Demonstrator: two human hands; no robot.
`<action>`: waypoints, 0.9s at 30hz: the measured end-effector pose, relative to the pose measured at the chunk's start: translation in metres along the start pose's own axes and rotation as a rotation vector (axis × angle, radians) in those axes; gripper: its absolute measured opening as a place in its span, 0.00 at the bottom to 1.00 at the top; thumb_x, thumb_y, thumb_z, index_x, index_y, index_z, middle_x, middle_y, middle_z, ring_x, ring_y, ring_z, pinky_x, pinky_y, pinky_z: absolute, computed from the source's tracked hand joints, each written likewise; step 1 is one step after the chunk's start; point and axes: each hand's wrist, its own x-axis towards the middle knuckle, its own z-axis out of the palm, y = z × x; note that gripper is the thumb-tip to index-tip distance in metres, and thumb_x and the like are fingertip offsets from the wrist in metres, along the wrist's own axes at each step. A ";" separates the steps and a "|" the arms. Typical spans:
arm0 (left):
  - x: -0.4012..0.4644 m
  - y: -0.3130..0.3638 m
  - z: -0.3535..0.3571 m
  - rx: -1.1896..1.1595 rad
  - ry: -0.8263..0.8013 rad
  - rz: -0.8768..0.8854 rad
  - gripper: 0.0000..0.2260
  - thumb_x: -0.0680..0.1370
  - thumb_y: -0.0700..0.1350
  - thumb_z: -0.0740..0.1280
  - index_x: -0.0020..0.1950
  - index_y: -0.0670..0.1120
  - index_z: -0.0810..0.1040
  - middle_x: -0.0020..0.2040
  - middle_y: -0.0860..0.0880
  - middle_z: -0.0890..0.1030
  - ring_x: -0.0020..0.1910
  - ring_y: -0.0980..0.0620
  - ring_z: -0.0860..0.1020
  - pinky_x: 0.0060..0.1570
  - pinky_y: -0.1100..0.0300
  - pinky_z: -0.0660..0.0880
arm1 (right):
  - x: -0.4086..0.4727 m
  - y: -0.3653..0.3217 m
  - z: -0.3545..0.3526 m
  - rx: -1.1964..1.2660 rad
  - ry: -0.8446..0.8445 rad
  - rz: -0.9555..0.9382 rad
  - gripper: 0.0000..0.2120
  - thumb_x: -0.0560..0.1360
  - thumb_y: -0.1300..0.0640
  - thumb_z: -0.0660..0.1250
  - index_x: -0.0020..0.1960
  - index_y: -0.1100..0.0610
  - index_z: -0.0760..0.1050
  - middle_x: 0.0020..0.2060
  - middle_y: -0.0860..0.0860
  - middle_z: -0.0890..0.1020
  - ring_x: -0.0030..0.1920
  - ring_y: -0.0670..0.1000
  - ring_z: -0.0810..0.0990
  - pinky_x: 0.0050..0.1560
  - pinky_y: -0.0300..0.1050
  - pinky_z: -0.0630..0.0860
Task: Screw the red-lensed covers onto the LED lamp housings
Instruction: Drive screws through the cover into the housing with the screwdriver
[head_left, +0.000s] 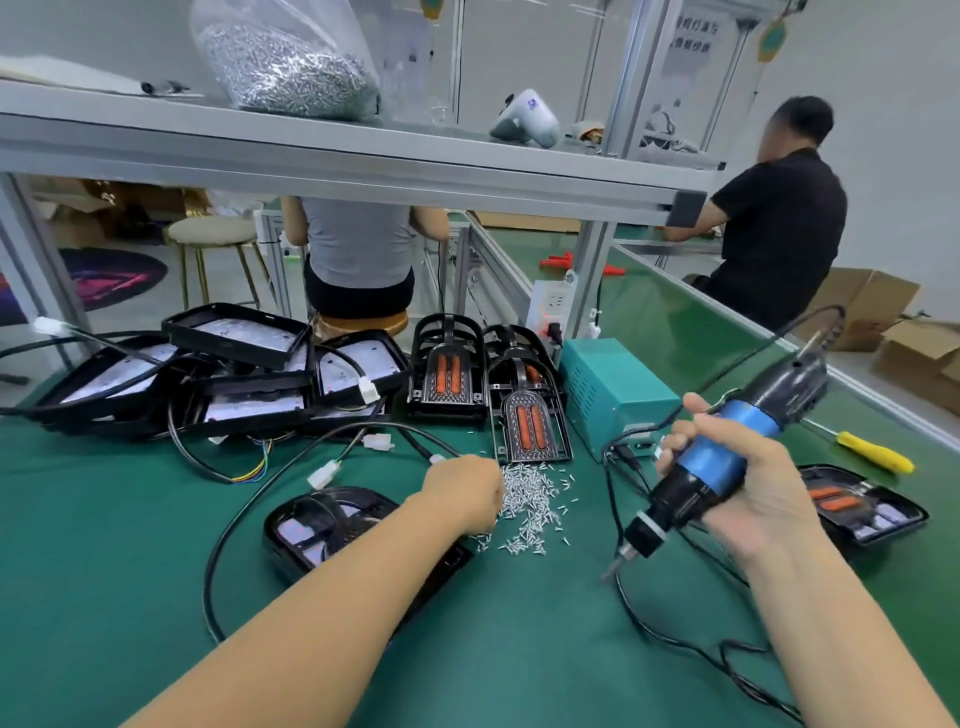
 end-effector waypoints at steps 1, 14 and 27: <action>0.000 0.002 0.003 0.031 -0.001 -0.010 0.08 0.75 0.37 0.66 0.51 0.43 0.81 0.57 0.43 0.80 0.55 0.43 0.78 0.69 0.40 0.61 | -0.001 0.002 0.003 0.037 -0.009 -0.002 0.15 0.64 0.64 0.68 0.50 0.57 0.76 0.34 0.51 0.77 0.33 0.49 0.77 0.37 0.42 0.79; -0.007 0.010 0.004 0.132 0.059 -0.012 0.15 0.76 0.29 0.57 0.62 0.34 0.72 0.61 0.30 0.74 0.57 0.35 0.76 0.57 0.40 0.72 | -0.006 0.036 0.029 0.066 -0.008 -0.124 0.13 0.62 0.64 0.68 0.46 0.56 0.73 0.28 0.49 0.72 0.26 0.46 0.72 0.30 0.38 0.75; -0.087 -0.059 -0.024 -1.601 0.278 -0.020 0.08 0.60 0.40 0.76 0.38 0.43 0.86 0.36 0.43 0.83 0.31 0.54 0.78 0.34 0.65 0.76 | -0.020 0.039 0.076 0.292 -0.122 -0.334 0.10 0.67 0.63 0.66 0.48 0.53 0.75 0.28 0.46 0.71 0.27 0.44 0.70 0.34 0.36 0.73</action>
